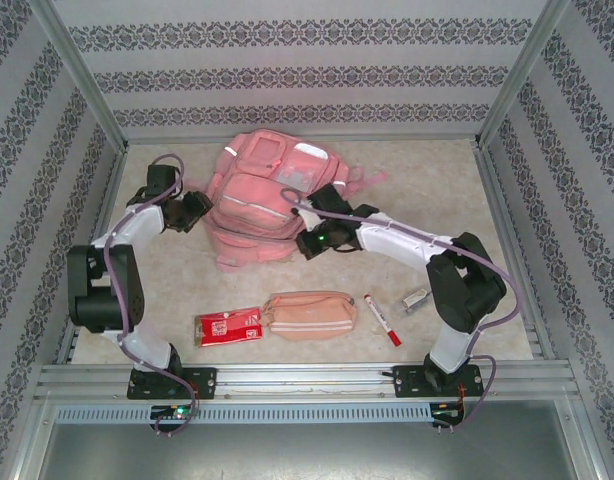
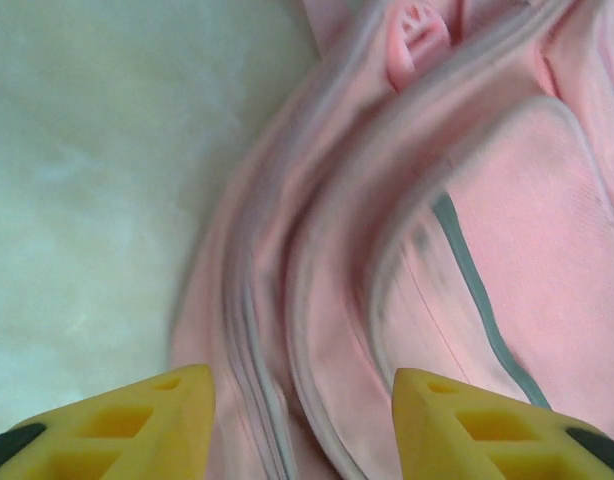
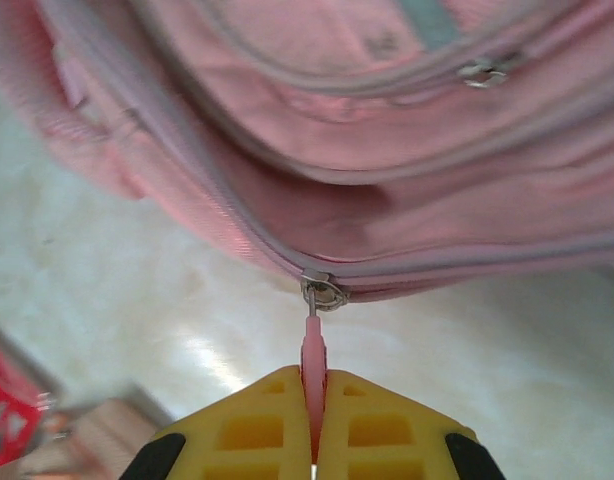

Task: Pack the student bag

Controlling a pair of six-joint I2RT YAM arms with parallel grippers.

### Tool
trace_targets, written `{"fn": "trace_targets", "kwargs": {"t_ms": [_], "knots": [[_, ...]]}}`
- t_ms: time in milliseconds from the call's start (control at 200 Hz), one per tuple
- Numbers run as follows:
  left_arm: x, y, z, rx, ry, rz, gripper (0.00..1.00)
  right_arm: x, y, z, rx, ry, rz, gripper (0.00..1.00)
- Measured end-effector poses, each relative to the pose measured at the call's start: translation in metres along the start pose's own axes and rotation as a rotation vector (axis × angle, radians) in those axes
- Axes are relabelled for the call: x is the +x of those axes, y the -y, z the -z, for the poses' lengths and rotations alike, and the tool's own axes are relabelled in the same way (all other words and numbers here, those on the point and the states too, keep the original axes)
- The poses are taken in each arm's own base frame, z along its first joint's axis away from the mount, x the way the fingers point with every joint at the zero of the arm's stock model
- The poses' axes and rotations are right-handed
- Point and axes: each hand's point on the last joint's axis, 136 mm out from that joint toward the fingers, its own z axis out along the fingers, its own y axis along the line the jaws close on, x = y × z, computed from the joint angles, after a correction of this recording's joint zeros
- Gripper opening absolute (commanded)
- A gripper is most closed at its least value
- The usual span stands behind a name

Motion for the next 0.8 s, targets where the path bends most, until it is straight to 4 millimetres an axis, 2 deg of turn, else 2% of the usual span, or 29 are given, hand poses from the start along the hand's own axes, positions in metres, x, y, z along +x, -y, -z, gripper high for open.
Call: {"fn": "trace_targets", "kwargs": {"t_ms": [140, 260, 400, 525, 585, 635, 675, 760, 789, 804], "knots": [[0.040, 0.005, 0.030, 0.015, -0.026, -0.009, 0.55, -0.013, -0.042, -0.009, -0.077, 0.003, 0.034, 0.00], [0.078, 0.018, 0.041, 0.023, -0.057, -0.027, 0.60, -0.016, -0.061, -0.017, -0.124, -0.009, 0.048, 0.00], [0.116, 0.020, 0.029, -0.007, -0.120, -0.012, 0.62, -0.009, -0.065, -0.024, -0.151, -0.039, 0.030, 0.00], [0.128, 0.011, 0.005, -0.062, -0.154, 0.027, 0.60, -0.006, -0.066, -0.025, -0.164, -0.052, 0.024, 0.00], [0.128, 0.008, -0.007, -0.084, -0.151, 0.039, 0.55, -0.005, -0.066, -0.026, -0.165, -0.056, 0.021, 0.00], [0.129, 0.006, -0.013, -0.099, -0.152, 0.048, 0.46, -0.004, -0.066, -0.028, -0.165, -0.060, 0.021, 0.00], [0.129, 0.003, -0.017, -0.111, -0.147, 0.053, 0.37, -0.004, -0.066, -0.028, -0.164, -0.061, 0.021, 0.00], [0.127, -0.002, -0.020, -0.134, -0.130, 0.072, 0.06, -0.003, -0.065, -0.028, -0.162, -0.063, 0.021, 0.00], [0.127, -0.002, -0.020, -0.136, -0.126, 0.074, 0.00, -0.002, -0.064, -0.028, -0.159, -0.067, 0.020, 0.00], [0.127, -0.002, -0.020, -0.135, -0.125, 0.075, 0.00, -0.002, -0.062, -0.028, -0.156, -0.068, 0.018, 0.00]]}}
